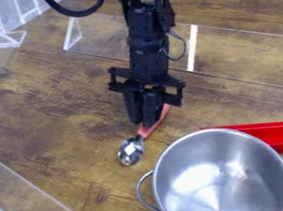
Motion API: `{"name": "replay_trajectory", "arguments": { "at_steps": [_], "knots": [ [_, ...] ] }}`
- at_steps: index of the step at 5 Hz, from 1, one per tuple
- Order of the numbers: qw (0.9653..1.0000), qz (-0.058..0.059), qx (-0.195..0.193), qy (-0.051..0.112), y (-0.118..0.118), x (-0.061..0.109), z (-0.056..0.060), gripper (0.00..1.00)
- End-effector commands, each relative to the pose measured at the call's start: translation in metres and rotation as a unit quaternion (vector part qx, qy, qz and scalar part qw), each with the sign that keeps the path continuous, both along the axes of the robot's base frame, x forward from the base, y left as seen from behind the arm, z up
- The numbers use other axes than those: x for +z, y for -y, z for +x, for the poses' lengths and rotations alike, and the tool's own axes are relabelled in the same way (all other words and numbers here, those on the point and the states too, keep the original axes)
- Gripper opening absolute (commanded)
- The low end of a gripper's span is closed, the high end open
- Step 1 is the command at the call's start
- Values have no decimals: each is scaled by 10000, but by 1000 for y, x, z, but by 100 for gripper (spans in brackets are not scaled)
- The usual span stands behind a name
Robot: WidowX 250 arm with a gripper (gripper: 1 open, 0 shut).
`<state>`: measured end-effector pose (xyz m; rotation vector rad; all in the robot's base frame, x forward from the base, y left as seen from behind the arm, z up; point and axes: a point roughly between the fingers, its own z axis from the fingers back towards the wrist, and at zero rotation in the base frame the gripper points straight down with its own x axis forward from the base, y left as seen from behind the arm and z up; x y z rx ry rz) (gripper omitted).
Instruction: Move the pink spoon to the right side of the table
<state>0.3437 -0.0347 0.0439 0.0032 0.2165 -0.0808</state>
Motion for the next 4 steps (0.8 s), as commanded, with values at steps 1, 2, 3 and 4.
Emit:
{"name": "replay_trajectory", "arguments": {
  "at_steps": [1,2,3,4],
  "knots": [
    [9987,-1,456,212,-6,22,-1,100],
    [9972,4,730,153,-4,25,-12,100],
    [9977,24,667,98,3,25,-11,0],
    [9982,33,590,78,10,29,-10,0]
  ]
}}
